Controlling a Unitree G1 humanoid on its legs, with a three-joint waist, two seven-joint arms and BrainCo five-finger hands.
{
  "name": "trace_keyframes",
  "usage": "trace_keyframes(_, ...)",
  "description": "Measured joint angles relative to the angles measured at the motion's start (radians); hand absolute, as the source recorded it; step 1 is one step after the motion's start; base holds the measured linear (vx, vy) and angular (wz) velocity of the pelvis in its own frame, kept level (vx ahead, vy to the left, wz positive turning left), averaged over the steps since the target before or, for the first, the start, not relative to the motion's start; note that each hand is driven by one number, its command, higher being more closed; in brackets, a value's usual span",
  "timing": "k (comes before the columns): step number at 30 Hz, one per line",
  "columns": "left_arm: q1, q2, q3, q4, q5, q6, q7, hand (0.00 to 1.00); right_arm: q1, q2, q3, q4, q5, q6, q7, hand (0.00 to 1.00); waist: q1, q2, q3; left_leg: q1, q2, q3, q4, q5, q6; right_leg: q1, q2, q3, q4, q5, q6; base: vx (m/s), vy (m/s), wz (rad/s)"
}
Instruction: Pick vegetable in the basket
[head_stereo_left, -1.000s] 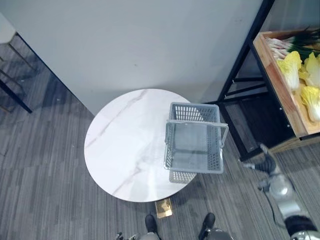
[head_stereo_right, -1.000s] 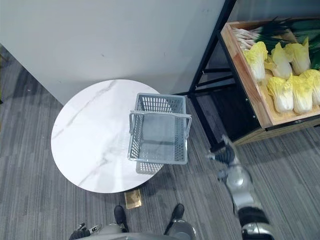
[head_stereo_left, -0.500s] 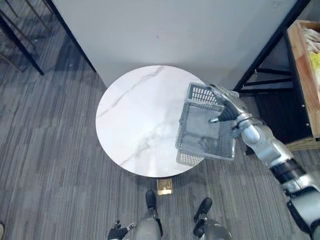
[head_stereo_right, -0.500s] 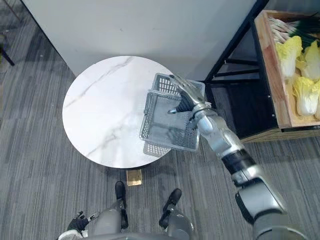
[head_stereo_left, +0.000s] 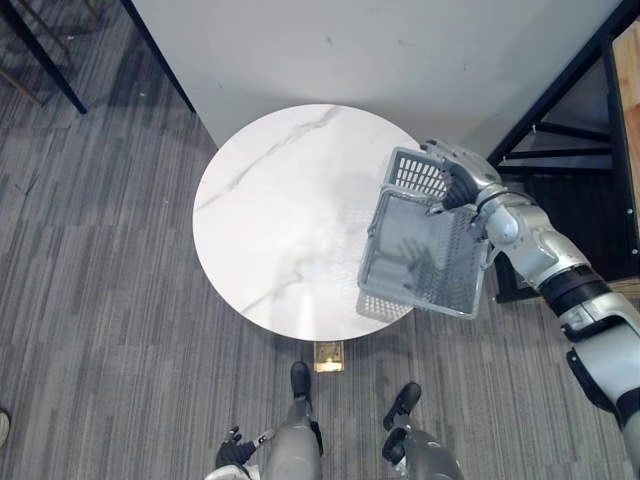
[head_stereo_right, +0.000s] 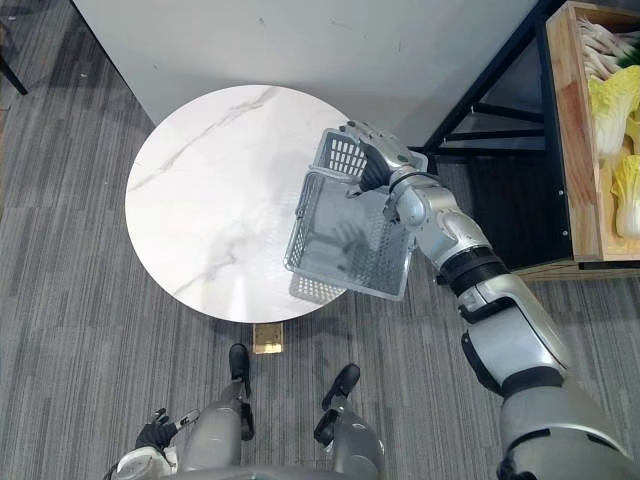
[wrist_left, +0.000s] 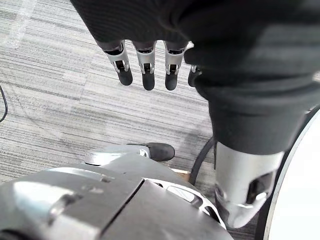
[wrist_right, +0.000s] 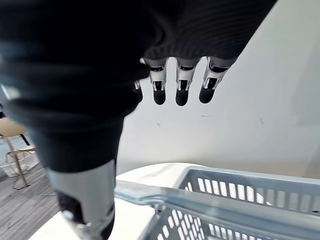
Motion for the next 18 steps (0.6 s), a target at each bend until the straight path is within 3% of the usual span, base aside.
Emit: trace_keyframes(18,-0.028,0.009,-0.051,-0.010,0.000,-0.001,0.006,0.00,0.006,0.003,-0.107,0.110,-0.044,0.015,-0.023,0.00,-0.004,0.012,0.058,-0.019,0.001,0.027,0.000,0.002,-0.002,-0.039,0.007,0.041,-0.012,0.017,-0.010,0.03,0.007,-0.05)
